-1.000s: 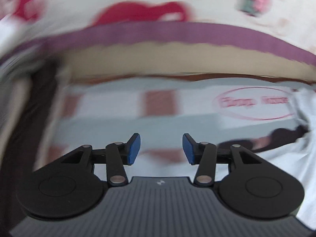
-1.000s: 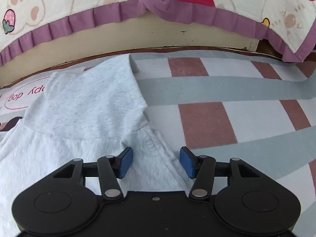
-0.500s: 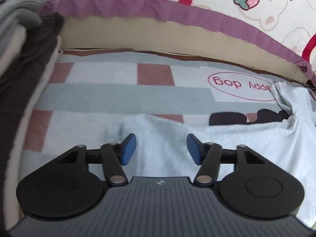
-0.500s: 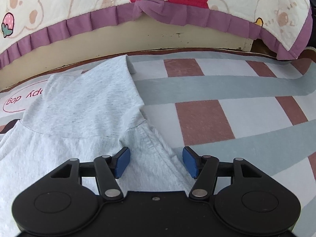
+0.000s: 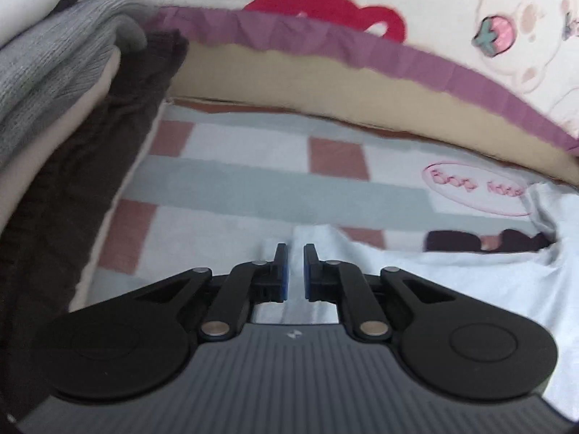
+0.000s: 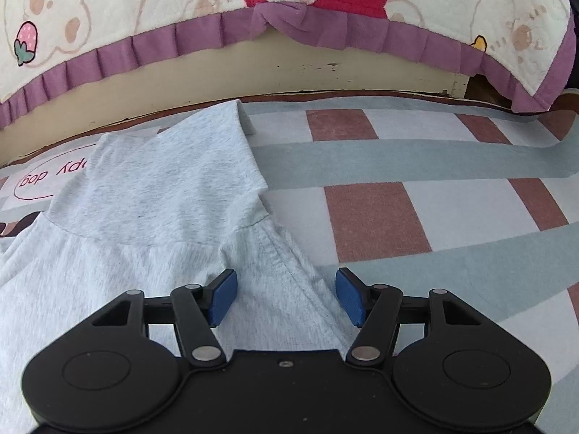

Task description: Fold clothes

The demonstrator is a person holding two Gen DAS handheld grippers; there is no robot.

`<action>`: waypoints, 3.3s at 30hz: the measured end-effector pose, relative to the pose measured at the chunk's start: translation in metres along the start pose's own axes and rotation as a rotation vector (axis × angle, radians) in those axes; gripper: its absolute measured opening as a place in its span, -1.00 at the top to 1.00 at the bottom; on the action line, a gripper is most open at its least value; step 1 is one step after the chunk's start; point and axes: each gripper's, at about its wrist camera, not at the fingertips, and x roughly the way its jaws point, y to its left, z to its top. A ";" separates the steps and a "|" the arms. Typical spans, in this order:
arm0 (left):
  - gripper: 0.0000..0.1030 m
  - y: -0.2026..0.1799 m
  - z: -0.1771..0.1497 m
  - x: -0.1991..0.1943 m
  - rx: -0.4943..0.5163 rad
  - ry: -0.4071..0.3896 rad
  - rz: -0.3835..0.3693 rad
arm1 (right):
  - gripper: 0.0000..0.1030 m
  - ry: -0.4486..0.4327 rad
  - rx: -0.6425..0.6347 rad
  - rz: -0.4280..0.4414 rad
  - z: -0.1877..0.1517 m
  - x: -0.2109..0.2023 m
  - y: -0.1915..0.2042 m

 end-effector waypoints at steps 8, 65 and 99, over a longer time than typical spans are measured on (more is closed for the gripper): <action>-0.14 -0.038 -0.013 0.037 0.276 0.027 -0.021 | -0.28 -0.016 0.000 0.003 -0.002 0.000 0.000; 0.01 0.034 -0.097 -0.146 -0.488 0.379 -0.091 | -0.20 0.084 0.885 0.312 -0.141 -0.141 -0.052; 0.27 0.011 -0.074 -0.088 -0.282 0.419 -0.059 | -0.16 -0.076 0.730 0.253 -0.133 -0.114 -0.039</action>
